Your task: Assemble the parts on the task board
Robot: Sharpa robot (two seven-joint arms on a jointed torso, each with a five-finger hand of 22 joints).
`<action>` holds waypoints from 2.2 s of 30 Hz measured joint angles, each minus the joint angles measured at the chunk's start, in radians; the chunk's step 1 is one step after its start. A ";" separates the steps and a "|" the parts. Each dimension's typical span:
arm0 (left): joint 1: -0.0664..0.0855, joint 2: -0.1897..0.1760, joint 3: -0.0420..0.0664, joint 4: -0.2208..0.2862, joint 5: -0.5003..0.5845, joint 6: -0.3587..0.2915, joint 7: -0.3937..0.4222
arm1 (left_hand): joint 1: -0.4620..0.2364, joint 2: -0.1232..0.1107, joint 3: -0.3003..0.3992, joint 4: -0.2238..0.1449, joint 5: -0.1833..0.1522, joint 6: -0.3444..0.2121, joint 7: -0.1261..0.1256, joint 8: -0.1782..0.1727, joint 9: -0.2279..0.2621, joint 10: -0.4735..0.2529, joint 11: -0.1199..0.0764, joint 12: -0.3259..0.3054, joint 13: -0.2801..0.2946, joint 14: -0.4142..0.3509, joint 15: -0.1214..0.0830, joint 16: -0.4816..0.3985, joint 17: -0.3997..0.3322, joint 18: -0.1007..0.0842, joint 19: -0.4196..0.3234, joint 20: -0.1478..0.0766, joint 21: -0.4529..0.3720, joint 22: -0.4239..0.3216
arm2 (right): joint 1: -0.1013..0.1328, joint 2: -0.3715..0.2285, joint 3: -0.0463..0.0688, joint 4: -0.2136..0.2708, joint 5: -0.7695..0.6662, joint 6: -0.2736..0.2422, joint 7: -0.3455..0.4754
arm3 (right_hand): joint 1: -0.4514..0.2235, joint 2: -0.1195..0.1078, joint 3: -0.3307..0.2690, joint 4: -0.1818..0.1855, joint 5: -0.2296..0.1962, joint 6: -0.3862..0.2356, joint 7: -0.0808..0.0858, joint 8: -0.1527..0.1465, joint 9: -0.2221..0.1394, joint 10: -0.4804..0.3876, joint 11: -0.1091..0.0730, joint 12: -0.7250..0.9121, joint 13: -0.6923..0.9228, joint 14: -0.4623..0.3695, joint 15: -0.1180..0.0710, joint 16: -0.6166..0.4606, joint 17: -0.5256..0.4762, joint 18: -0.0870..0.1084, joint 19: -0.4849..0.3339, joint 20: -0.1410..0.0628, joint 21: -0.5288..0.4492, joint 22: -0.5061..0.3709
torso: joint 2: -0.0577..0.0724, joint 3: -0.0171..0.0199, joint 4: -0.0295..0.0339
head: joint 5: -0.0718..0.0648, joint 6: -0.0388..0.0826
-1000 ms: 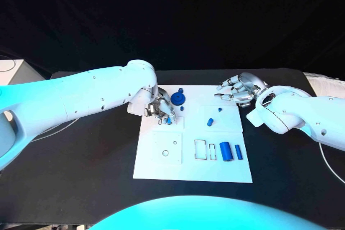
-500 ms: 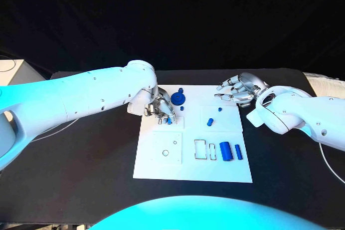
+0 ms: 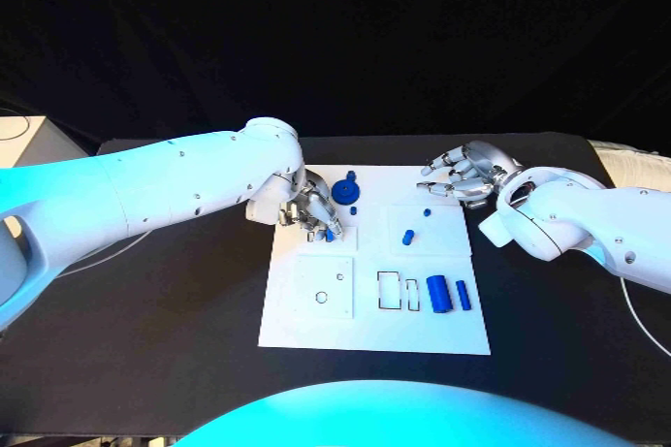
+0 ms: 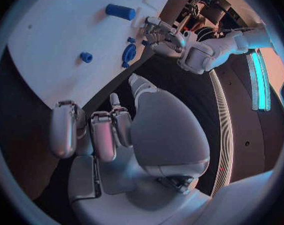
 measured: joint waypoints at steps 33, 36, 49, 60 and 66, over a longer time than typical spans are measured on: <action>-0.008 -0.037 0.005 0.032 -0.022 -0.042 0.024 | 0.184 0.060 -0.141 0.112 -0.367 0.008 -0.009 0.000 -0.013 0.004 -0.004 0.000 0.005 0.000 0.000 0.000 0.000 0.000 0.006 0.001 -0.004 0.002 | -0.001 -0.001 0.000 -0.002 0.000 0.000 0.000 | 0.000 0.000 -0.003 0.003 0.000 0.000 0.000 0.000 -0.001 0.000 0.000 0.000 0.000 0.000 0.000 0.000 0.000 0.000 0.000 0.000 0.000 0.001 | 0.000 0.0004 0.0005 | -0.001 0.000; -0.008 -0.043 0.008 0.033 -0.022 -0.046 0.024 | 0.209 0.070 -0.141 0.112 -0.383 0.005 -0.006 0.000 -0.013 0.004 -0.004 0.000 0.005 0.000 0.000 0.000 0.000 0.000 0.006 0.001 -0.004 0.002 | -0.002 -0.001 0.000 -0.002 0.000 0.000 0.000 | 0.000 0.000 -0.003 0.003 0.000 0.000 0.000 0.000 -0.001 0.000 0.000 0.000 0.000 0.000 0.000 0.000 0.000 0.000 0.000 0.000 0.000 0.000 | 0.000 0.0004 0.0003 | -0.001 0.000; -0.012 -0.060 0.017 0.043 -0.013 -0.054 0.012 | 0.258 0.075 -0.130 0.075 -0.390 0.001 -0.002 0.000 -0.015 0.004 -0.004 0.000 0.005 0.000 0.000 0.000 0.000 0.000 0.006 0.001 -0.005 0.002 | -0.003 -0.002 0.000 -0.002 0.000 0.000 0.000 | 0.000 0.000 -0.003 0.003 0.000 0.000 0.000 0.000 -0.001 0.000 0.000 0.000 0.000 0.000 0.000 0.000 0.000 0.000 0.000 0.000 0.000 0.000 | -0.001 0.0006 0.0004 | 0.000 0.000; -0.015 -0.072 0.024 0.053 0.040 -0.072 -0.001 | 0.300 0.105 -0.135 0.073 -0.390 -0.010 0.009 -0.025 -0.033 -0.022 0.003 -0.033 -0.057 0.000 0.000 -0.012 0.000 0.000 -0.007 0.003 -0.031 -0.024 | -0.003 -0.002 0.000 -0.002 0.000 0.000 0.000 | 0.000 0.000 -0.003 0.003 0.000 0.000 0.000 0.000 -0.001 0.000 0.000 0.000 0.000 0.000 0.000 0.000 0.000 0.000 0.000 0.000 0.000 0.000 | -0.001 0.0008 0.0004 | 0.000 0.000; -0.016 -0.076 0.025 0.055 0.062 -0.075 -0.007 | 0.312 0.110 -0.144 0.081 -0.390 -0.010 0.009 -0.036 -0.039 -0.022 0.004 -0.037 -0.060 0.000 0.000 -0.012 0.000 0.000 -0.007 0.003 -0.031 -0.025 | -0.004 -0.002 0.000 -0.002 0.000 0.000 0.000 | 0.000 0.000 -0.003 0.003 0.000 0.000 0.000 0.000 -0.001 0.000 0.000 0.000 0.000 0.000 0.000 0.000 0.000 0.000 0.000 0.000 0.000 0.000 | -0.001 0.0008 0.0004 | 0.001 0.000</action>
